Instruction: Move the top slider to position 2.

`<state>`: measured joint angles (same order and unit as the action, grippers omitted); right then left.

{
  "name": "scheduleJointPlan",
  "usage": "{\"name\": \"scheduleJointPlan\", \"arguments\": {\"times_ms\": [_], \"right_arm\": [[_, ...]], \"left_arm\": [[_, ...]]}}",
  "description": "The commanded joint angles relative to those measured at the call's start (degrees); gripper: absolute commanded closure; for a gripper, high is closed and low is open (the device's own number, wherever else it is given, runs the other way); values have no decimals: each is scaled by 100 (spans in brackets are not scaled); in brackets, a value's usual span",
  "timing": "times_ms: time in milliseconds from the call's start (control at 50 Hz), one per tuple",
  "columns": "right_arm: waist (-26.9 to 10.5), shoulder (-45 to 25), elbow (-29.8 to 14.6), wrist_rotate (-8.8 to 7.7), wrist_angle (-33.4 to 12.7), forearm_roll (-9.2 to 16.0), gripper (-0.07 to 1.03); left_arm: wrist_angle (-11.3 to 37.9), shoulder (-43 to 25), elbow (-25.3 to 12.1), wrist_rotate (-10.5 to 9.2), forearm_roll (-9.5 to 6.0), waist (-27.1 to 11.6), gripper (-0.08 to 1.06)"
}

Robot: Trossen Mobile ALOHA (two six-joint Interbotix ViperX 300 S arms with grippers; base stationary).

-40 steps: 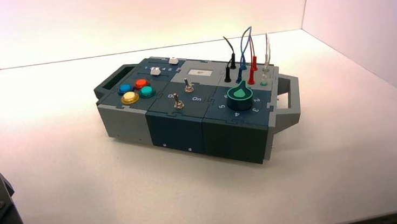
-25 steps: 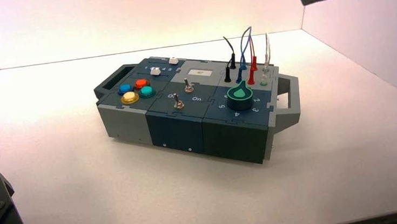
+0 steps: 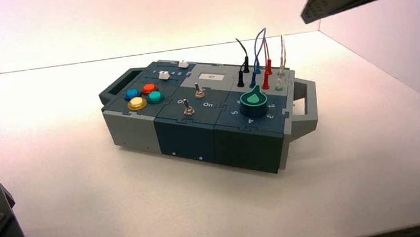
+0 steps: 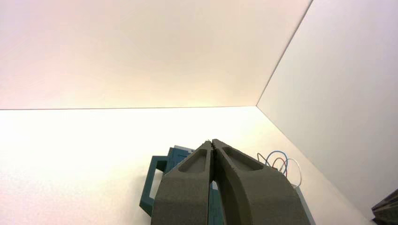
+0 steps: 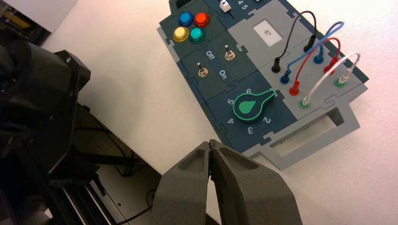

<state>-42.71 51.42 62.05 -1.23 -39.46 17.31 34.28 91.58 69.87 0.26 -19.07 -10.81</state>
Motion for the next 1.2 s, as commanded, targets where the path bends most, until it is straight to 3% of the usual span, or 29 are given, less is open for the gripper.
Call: {"name": "scheduleJointPlan", "arguments": {"times_ms": [20, 300, 320, 740, 1200], "right_arm": [[-26, -598, -475, -26, 149, 9, 99], [-26, -1951, -1318, -193, 255, -35, 99], [-26, -2268, -1529, -202, 290, -70, 99], [-26, -4333, -2883, -220, 589, -290, 99], [79, -5854, -3999, -185, 650, -501, 99]], "left_arm": [[-70, -158, -70, -9, -9, -26, 101], [-62, -246, -62, -9, -9, -26, 101], [-62, -255, -70, 0, -18, -26, 101], [-53, -246, -62, 0, -9, -35, 101], [-53, -246, -62, -9, -9, -44, 101]]}}
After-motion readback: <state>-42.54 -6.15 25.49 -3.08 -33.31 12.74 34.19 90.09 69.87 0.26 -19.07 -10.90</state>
